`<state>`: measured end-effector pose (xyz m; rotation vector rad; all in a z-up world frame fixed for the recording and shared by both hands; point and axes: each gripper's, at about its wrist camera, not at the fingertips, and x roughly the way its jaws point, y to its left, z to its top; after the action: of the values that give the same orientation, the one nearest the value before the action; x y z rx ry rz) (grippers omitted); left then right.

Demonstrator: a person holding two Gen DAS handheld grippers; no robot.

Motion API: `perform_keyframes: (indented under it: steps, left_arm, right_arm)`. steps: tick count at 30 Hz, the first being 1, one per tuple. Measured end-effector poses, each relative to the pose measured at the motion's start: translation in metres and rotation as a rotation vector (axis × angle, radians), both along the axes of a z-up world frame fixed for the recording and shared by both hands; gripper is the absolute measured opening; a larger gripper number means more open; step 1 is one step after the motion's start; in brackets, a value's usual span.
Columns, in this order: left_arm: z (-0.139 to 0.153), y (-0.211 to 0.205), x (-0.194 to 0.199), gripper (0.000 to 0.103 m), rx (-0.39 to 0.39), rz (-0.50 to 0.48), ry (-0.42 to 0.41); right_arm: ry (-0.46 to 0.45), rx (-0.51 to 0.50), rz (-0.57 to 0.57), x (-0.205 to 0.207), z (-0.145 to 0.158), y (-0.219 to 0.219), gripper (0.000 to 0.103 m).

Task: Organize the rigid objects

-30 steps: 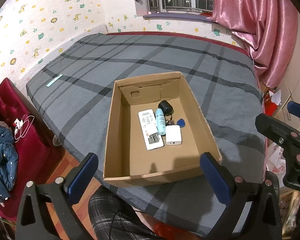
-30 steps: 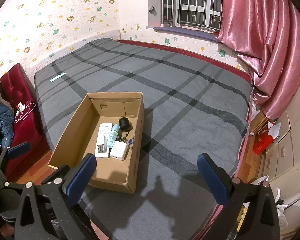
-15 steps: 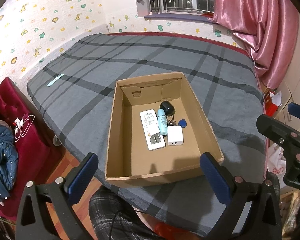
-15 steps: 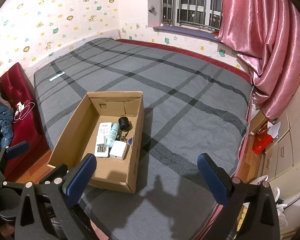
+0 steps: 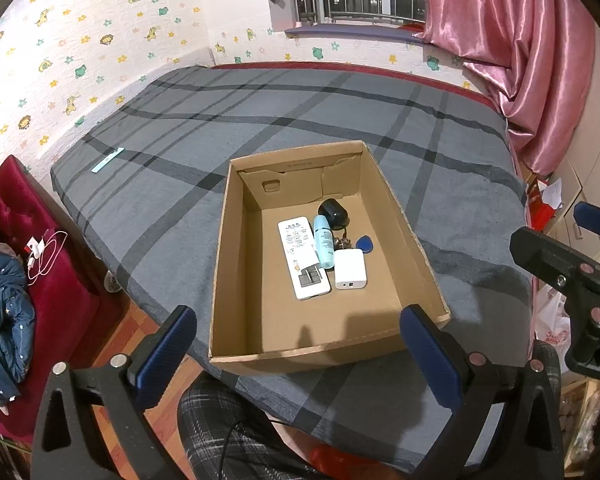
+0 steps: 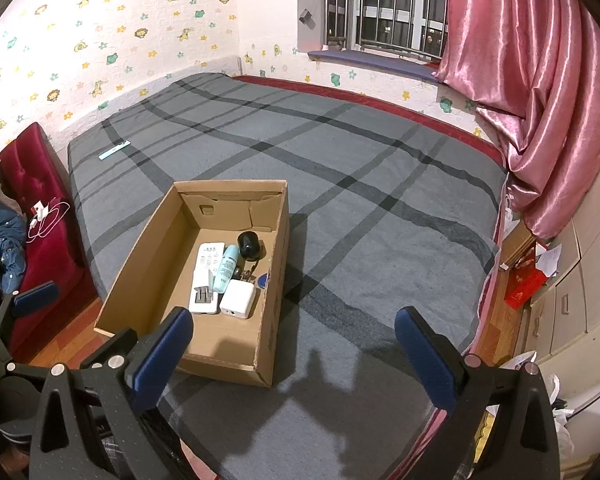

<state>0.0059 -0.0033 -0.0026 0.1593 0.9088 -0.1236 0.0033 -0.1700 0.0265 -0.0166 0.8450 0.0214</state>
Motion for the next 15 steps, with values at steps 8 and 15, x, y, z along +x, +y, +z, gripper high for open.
perform_keyframes:
  steps: [8, 15]
  left_arm:
    - [-0.0017, -0.0008, 0.0022, 0.103, -0.003, -0.004, 0.002]
    - [-0.0019, -0.0021, 0.0042, 0.103, -0.006, -0.009, 0.004]
  right_arm:
    - [-0.002, -0.001, -0.001, 0.001, -0.001, 0.0003, 0.103]
    - [0.0, -0.003, -0.001, 0.0015, -0.0014, 0.0005, 0.103]
